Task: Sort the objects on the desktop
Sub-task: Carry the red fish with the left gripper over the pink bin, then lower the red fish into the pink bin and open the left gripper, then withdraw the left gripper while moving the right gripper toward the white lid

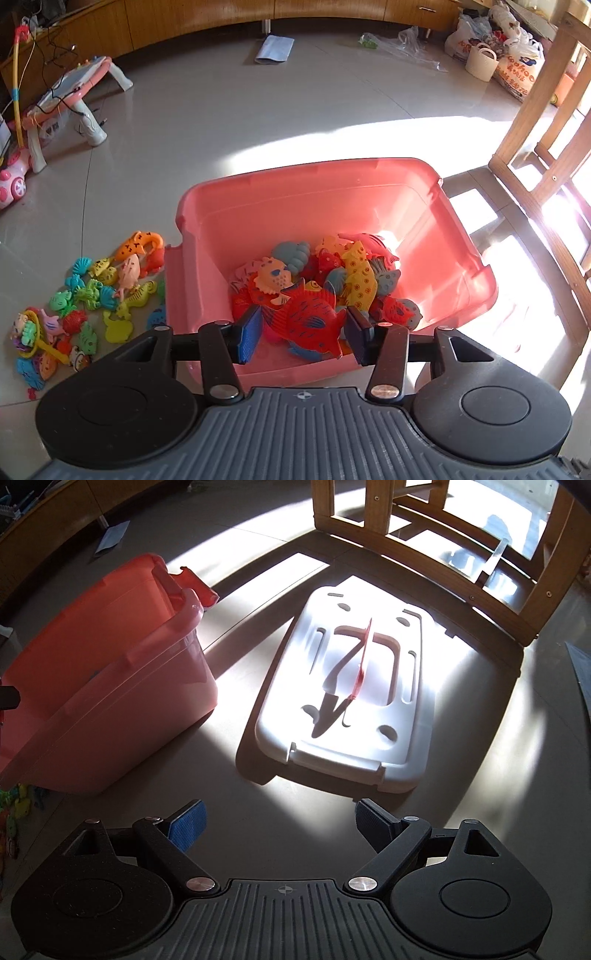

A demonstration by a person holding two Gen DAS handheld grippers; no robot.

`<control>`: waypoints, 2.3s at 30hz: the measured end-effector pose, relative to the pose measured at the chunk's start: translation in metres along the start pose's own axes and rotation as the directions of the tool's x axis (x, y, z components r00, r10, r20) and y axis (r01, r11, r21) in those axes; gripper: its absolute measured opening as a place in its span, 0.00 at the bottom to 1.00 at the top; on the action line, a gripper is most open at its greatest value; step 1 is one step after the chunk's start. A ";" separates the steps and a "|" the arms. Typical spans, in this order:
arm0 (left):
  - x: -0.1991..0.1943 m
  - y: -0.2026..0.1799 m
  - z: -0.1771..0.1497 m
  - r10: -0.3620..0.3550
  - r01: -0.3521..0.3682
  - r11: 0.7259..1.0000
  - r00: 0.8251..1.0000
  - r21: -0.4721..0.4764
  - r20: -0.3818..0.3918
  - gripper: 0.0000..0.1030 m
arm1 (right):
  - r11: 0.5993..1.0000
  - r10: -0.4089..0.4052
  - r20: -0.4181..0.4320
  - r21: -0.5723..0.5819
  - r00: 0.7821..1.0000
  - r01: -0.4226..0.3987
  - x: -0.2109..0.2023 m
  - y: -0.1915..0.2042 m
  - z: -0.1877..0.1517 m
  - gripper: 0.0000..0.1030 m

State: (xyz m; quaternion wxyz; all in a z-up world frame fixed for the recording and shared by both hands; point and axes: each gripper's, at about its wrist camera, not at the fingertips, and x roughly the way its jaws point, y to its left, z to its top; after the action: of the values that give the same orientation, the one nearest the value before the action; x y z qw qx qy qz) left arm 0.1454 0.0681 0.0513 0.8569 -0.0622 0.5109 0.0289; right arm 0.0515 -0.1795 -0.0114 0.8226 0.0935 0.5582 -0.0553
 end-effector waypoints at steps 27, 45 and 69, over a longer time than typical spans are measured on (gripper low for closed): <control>0.111 -0.016 0.017 0.038 -0.036 0.999 0.980 0.013 -0.195 0.49 | 0.999 -0.009 -0.024 0.040 1.000 0.010 0.045 0.006 0.018 0.84; 0.072 -0.013 0.021 0.052 -0.049 0.998 0.991 0.024 -0.120 0.57 | 0.997 -0.011 -0.004 0.079 1.000 0.012 0.029 -0.012 0.021 0.85; -0.058 -0.068 -0.053 0.039 -0.048 0.972 0.998 0.230 0.044 0.82 | 0.997 0.005 0.145 0.080 0.989 -0.016 -0.072 -0.055 0.017 0.85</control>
State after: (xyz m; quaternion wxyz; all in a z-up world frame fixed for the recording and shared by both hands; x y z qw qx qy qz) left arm 0.0791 -0.0057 0.0821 0.8674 0.0496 0.4950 -0.0109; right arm 0.0298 -0.2384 0.0563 0.8566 0.1255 0.4939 -0.0801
